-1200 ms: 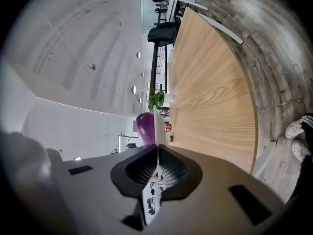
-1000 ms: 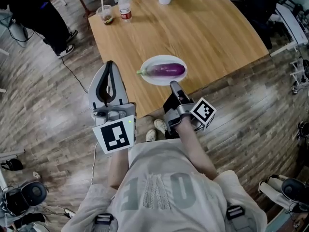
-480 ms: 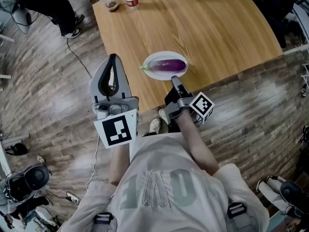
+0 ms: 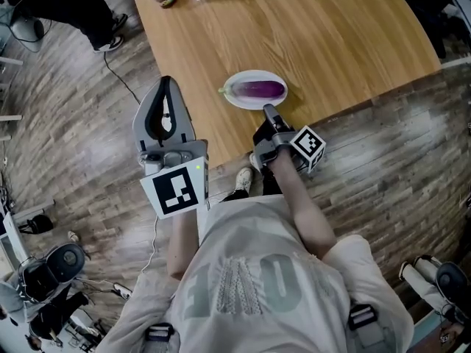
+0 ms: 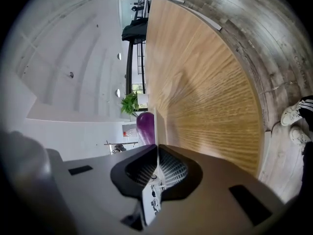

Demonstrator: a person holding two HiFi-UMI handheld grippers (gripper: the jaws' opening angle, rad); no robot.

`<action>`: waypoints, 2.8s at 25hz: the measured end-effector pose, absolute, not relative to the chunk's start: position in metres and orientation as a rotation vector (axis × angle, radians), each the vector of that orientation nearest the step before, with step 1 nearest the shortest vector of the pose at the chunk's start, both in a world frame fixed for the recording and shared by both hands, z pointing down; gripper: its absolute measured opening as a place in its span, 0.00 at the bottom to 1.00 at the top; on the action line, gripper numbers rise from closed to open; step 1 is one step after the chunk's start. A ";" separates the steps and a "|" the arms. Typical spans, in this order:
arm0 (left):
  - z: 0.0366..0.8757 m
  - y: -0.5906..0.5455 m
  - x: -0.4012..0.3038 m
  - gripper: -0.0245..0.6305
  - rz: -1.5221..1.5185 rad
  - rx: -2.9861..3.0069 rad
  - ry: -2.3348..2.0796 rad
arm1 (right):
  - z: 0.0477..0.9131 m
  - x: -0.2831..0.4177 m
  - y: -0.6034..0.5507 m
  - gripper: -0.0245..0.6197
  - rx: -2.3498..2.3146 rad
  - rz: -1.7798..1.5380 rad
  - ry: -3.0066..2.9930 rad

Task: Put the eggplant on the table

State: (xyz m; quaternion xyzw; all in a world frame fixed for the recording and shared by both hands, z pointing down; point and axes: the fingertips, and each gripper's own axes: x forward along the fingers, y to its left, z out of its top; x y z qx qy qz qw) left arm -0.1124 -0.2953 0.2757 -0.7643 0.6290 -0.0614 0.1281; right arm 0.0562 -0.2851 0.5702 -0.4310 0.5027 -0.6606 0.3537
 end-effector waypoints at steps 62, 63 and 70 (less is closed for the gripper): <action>0.264 -0.301 -0.110 0.05 0.007 -2.241 1.803 | 0.527 0.121 -0.288 0.42 -1.518 -1.629 1.378; 0.262 -0.300 -0.111 0.05 0.017 -2.236 1.807 | 0.513 0.134 -0.290 0.42 -1.540 -1.565 1.387; 0.248 -0.291 -0.104 0.05 0.053 -2.233 1.781 | 0.378 0.185 -0.293 0.42 -1.818 -0.886 1.716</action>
